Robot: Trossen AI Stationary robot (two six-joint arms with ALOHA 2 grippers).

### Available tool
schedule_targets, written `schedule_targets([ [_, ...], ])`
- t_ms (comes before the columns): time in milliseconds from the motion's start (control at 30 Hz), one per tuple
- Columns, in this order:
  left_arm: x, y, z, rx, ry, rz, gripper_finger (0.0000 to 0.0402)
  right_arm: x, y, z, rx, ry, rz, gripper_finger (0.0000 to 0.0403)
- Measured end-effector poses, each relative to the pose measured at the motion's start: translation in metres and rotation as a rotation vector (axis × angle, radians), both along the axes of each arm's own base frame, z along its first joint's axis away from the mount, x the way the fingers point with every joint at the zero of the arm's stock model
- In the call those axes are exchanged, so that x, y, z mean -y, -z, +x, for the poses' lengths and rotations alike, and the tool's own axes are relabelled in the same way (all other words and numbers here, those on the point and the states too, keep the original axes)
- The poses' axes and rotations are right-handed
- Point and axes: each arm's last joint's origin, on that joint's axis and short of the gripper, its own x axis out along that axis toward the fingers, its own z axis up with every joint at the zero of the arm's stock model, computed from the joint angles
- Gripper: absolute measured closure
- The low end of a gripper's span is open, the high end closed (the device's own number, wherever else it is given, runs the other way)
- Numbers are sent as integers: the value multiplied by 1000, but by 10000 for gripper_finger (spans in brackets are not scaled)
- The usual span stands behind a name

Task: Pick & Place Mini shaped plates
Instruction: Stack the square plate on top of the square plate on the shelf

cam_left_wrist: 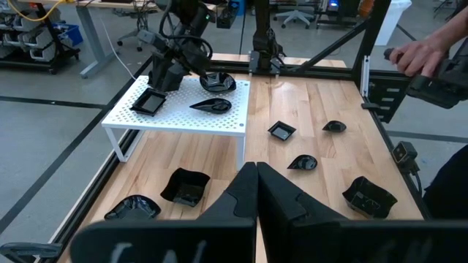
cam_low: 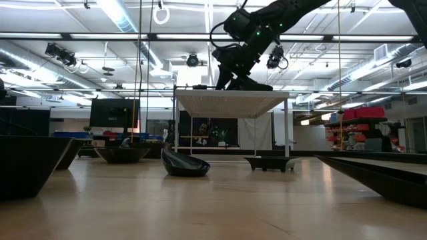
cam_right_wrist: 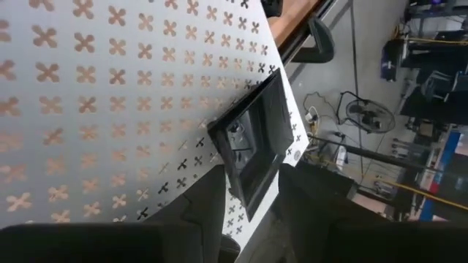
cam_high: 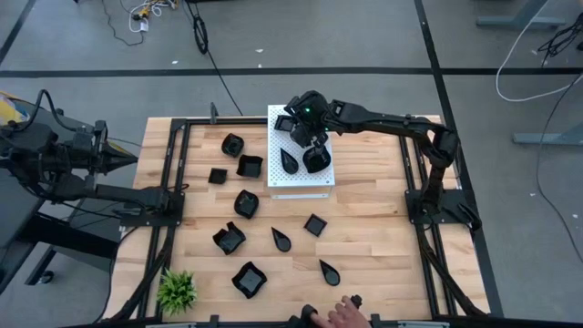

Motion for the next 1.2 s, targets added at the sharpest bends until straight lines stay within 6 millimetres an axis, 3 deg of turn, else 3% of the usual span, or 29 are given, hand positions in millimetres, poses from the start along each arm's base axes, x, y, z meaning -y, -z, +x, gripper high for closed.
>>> schedule_targets([
  [167,0,0,0,0,0,0,399,0,0,0,-5,-10,-8,286],
  [567,0,0,0,0,0,0,399,0,2,1,-17,-16,-10,362],
  [933,0,0,0,0,0,0,399,0,3,1,-19,-21,-3,398],
  [1200,0,0,0,0,0,0,399,0,3,1,-25,3,-23,387],
])
